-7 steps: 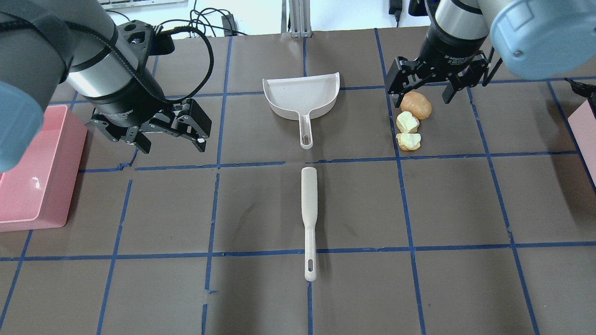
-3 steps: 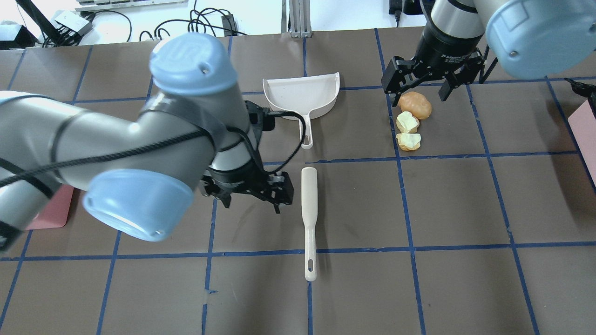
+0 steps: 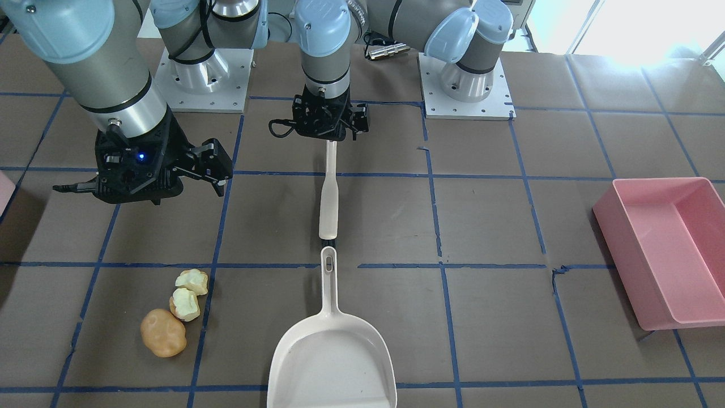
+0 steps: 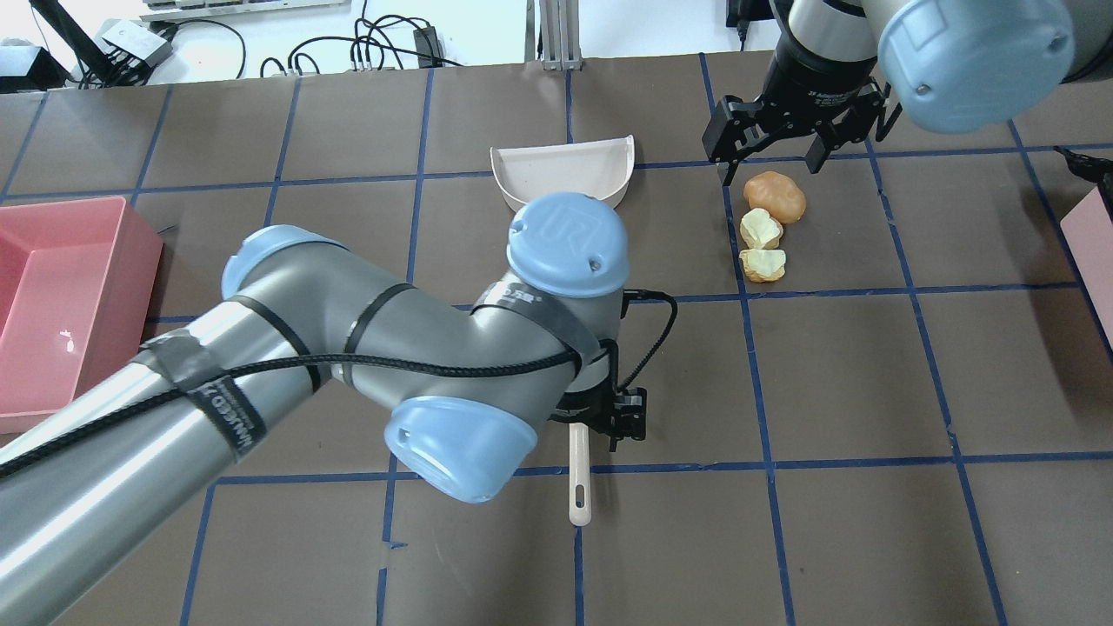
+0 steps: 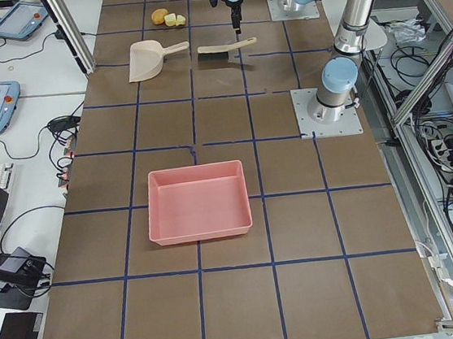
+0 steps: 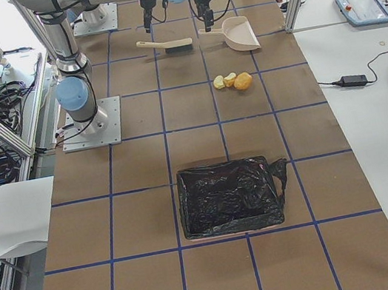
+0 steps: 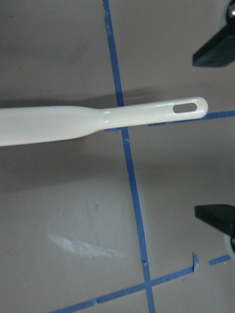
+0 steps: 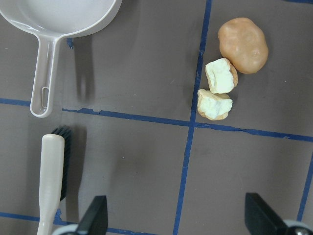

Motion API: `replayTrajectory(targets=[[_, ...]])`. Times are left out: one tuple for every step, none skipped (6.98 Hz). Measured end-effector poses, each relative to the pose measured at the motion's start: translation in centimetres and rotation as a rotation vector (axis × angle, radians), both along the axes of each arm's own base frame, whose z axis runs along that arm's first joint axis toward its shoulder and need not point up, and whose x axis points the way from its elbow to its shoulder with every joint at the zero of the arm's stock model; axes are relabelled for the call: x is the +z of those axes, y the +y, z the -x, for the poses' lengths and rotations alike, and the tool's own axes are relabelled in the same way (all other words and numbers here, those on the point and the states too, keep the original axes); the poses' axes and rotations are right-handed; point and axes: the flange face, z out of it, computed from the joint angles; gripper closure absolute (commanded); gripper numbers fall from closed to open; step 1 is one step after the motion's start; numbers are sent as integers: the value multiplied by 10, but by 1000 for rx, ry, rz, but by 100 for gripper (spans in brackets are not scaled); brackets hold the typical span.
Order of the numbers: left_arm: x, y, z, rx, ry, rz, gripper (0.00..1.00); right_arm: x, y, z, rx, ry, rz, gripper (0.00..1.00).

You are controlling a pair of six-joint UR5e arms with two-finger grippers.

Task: Sweep and dump trash in nearest bin
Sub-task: 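Reach the left gripper down and grasp the white brush handle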

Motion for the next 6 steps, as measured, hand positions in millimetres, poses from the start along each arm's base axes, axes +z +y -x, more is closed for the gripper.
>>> replayTrajectory(targets=[[-26,6,8,-18,-14,-18,0,-3,-2,0,2,0,0,0],[-45,14,11,-35,-11,-10,0,-4,-3,0,2,0,2,0],[-60,22,10,-45,-4,0,2,-5,-3,0,2,-1,6,0],[-70,28,7,-49,-2,4,8,-5,-3,0,2,-2,7,0],[-74,31,6,-50,0,5,21,-6,-3,0,2,-2,7,0],[-75,33,6,-50,1,7,29,-6,-3,0,2,-2,7,0]])
